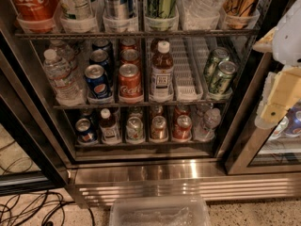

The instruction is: Pick pepsi can from middle shelf of fridge

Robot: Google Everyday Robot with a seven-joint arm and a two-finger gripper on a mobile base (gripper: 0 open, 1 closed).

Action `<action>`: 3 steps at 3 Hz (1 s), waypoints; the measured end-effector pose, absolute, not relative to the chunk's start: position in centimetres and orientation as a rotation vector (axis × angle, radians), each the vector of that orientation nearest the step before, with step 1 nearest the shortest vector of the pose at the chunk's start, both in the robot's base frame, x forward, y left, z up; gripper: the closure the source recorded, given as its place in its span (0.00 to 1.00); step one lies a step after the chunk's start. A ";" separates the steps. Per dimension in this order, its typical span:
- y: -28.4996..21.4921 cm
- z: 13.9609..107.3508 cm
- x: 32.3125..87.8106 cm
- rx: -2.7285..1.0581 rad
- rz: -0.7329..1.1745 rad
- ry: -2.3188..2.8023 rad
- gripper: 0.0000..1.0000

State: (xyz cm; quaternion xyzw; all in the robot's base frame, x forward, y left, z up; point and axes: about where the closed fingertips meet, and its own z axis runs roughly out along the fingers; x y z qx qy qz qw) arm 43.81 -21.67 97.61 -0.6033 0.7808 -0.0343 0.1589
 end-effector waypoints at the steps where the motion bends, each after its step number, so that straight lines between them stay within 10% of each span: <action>1: -21.7 97.6 43.8 -1.725 -0.098 2.232 0.00; 3: -18.0 95.5 41.9 -1.593 -0.011 2.224 0.00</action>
Offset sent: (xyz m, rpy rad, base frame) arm -0.0053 0.0121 -0.0142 0.0400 -0.0060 -0.0243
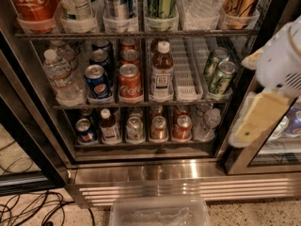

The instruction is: Pick pepsi can from middle shelf of fridge

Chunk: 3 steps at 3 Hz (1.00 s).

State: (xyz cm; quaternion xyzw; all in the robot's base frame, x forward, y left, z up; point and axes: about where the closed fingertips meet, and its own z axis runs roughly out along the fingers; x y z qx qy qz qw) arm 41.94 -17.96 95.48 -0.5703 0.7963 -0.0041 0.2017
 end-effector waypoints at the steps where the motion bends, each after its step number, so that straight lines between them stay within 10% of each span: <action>1: -12.2 92.0 40.5 -1.552 0.093 2.170 0.00; 3: -0.7 88.6 37.3 -1.615 0.287 1.993 0.00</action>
Offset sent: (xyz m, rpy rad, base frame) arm -0.0472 0.1958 -0.0981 0.2719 -0.0079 0.1547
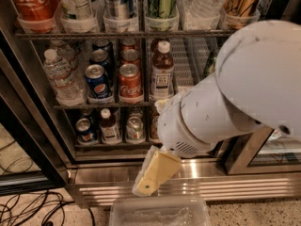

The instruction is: Pick pepsi can from middle shelf of fridge

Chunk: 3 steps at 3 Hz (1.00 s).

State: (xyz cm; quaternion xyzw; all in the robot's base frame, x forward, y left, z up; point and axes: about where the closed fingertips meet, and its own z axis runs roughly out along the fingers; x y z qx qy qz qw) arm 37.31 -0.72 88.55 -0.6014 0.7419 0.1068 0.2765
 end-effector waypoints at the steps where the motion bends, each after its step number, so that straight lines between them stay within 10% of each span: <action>1: -0.7 88.6 37.3 -1.616 0.286 1.992 0.00; 3: 4.9 83.3 36.5 -1.546 0.406 1.871 0.00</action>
Offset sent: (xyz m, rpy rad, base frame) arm 0.0047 0.0759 -0.0538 0.2383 -0.1545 -0.0143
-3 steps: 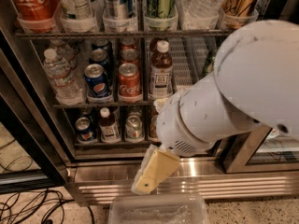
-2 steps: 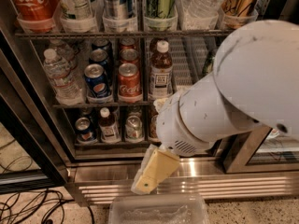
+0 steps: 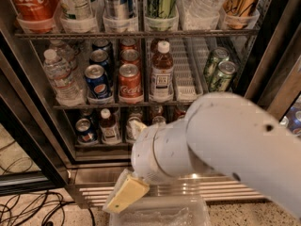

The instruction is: Pick pepsi can from middle shelf of fridge

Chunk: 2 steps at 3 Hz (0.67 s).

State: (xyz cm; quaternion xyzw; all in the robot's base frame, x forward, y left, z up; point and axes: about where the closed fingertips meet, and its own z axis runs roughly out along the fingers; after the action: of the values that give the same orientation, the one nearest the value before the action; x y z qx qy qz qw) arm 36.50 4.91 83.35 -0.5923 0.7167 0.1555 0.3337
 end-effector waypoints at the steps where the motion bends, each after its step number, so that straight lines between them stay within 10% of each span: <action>1: 7.8 81.0 37.7 -1.457 0.476 1.786 0.00; 2: 9.3 80.8 41.2 -1.286 0.504 1.717 0.00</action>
Offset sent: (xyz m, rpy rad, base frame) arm 0.1135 0.0402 -0.0251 0.4445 -0.2992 -0.2456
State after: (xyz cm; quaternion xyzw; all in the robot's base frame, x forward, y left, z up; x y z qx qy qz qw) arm 41.22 9.25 80.78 -0.5205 0.6950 0.2040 0.4522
